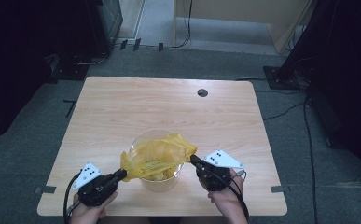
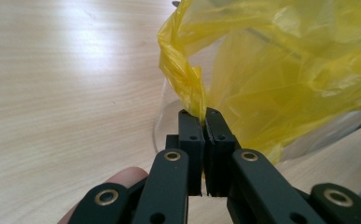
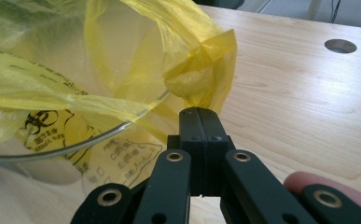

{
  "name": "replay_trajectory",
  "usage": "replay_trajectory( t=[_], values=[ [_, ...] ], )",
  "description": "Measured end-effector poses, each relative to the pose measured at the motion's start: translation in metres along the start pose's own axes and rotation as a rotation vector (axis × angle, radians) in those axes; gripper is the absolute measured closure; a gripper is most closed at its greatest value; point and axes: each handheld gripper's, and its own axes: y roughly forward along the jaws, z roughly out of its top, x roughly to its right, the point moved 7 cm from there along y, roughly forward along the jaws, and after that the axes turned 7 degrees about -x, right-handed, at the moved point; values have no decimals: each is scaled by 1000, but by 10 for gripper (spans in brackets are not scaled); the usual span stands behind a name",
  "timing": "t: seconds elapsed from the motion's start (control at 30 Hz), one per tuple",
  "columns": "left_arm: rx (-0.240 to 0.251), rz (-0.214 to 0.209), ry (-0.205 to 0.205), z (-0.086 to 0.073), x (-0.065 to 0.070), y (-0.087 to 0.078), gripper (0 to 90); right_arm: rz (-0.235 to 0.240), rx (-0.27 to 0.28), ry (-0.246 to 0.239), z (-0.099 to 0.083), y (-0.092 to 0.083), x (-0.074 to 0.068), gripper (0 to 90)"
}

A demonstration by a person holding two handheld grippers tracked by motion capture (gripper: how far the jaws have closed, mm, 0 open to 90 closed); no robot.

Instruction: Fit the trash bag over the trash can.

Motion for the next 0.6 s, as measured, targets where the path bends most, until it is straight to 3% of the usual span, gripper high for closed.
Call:
replay_trajectory(
  t=[0.1,0.13,0.17,0.23,0.3,0.33,0.4,0.43,0.5,0.53,0.57,0.6],
  values=[
    [9,-31,35,6,10,-11,867,17,-5,-12,0,-6,2,900],
    [-10,-40,125,6,22,-16,863,21,-17,-21,-2,-9,6,900],
    [-10,-40,125,6,22,-16,863,21,-17,-21,-2,-9,6,900],
    [-47,-91,121,-1,27,-10,864,11,-38,-2,-9,-5,16,900],
    [-64,-89,129,-5,28,-6,865,2,-48,-1,-12,-1,17,900],
    [-91,-79,149,-13,28,2,867,14,-68,-2,-17,6,15,900],
    [-94,-66,157,-15,27,4,867,27,-76,-11,-20,11,12,900],
    [-103,-36,166,-16,22,6,870,32,-88,-19,-21,14,7,900],
    [-114,-19,174,-18,18,8,874,35,-92,-30,-21,14,5,900],
    [-147,18,192,-24,10,13,875,53,-86,-43,-18,10,-1,900],
    [-147,18,192,-24,10,13,875,53,-86,-43,-18,10,-1,900],
    [-175,59,200,-31,1,19,874,81,-60,-42,-11,1,-6,900]
  ],
)
